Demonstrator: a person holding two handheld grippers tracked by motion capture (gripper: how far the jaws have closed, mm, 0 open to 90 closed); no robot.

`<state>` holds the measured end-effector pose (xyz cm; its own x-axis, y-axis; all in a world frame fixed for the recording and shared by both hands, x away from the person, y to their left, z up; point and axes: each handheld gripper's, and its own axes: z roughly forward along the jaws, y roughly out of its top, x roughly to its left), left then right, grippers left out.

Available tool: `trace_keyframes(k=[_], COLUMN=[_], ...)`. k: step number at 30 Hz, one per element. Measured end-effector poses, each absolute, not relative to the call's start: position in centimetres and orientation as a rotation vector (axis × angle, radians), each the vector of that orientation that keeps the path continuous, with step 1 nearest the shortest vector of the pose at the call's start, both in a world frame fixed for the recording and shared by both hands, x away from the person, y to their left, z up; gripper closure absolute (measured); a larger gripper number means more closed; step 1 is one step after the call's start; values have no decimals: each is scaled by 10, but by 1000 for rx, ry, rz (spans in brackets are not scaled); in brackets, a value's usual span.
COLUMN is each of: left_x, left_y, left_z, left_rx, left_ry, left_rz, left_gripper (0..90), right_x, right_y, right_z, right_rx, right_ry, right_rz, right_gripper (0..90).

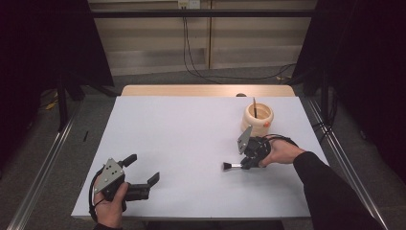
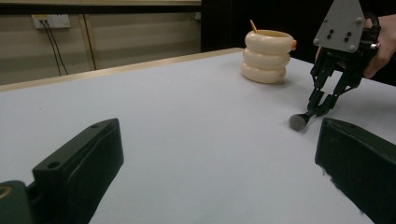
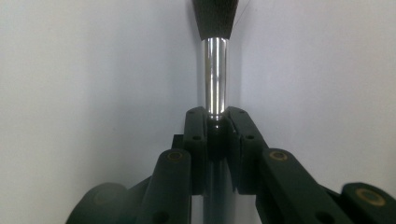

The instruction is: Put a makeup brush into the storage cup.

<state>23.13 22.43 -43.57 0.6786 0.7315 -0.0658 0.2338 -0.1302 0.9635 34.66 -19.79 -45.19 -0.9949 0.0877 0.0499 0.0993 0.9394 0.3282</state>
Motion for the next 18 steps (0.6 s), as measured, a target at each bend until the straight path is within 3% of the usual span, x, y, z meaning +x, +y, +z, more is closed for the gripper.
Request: trace_keyframes(k=[18], left_x=[231], left_y=[225], left_z=[-436], left_rx=[1687], left_ry=[799], left_rz=[516], left_gripper=[13], right_x=[347], right_y=[-206], right_z=[-452], right_rx=[-290], right_ry=[-3045], right_rz=[-536], right_gripper=[794])
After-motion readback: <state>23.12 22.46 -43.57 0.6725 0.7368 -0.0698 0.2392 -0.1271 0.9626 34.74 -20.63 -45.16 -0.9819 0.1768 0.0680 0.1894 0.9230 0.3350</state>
